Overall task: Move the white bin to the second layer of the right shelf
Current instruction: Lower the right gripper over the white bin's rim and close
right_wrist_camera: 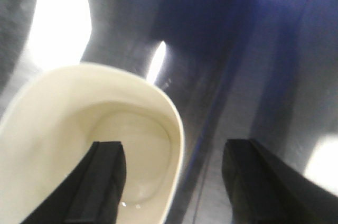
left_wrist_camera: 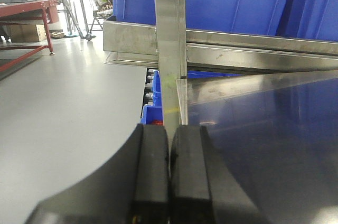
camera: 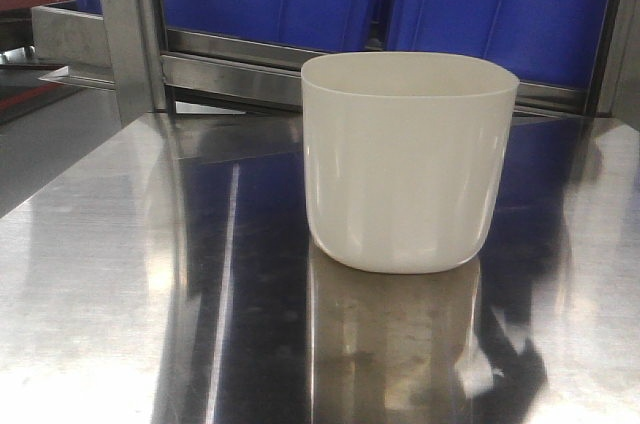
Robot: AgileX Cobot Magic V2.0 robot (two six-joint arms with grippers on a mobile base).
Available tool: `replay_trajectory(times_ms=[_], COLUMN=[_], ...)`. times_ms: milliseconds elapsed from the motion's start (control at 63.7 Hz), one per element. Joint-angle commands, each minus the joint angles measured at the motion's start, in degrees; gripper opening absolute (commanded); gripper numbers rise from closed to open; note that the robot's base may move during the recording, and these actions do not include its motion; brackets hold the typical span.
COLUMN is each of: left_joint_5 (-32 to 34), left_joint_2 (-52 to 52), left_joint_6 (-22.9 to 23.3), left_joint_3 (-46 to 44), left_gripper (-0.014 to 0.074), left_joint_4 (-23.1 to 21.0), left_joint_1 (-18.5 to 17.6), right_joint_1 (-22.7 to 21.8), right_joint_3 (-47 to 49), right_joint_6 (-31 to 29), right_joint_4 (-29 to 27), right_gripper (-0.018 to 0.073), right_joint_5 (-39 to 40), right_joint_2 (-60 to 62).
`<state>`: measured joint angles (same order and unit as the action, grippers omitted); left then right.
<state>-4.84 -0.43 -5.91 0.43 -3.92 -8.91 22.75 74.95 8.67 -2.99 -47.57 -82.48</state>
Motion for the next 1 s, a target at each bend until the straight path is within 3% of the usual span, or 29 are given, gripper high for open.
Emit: replay_trajectory(times_ms=[0, 989], left_joint_5=[4.84, 4.84], left_joint_2=[-0.80, -0.80], left_joint_6=[0.20, 0.20], left_joint_3=[2.11, 2.11], left_gripper=[0.0085, 0.0085], left_joint_4=[-0.31, -0.31], left_joint_1=[-0.31, -0.31], right_joint_1=[0.01, 0.01], right_joint_3=[2.24, 1.96], right_joint_6=[-0.67, -0.62], right_joint_4=[0.44, 0.77], right_gripper=[0.0529, 0.0529], right_joint_5=[1.31, 1.04], right_joint_2=[1.45, -10.84])
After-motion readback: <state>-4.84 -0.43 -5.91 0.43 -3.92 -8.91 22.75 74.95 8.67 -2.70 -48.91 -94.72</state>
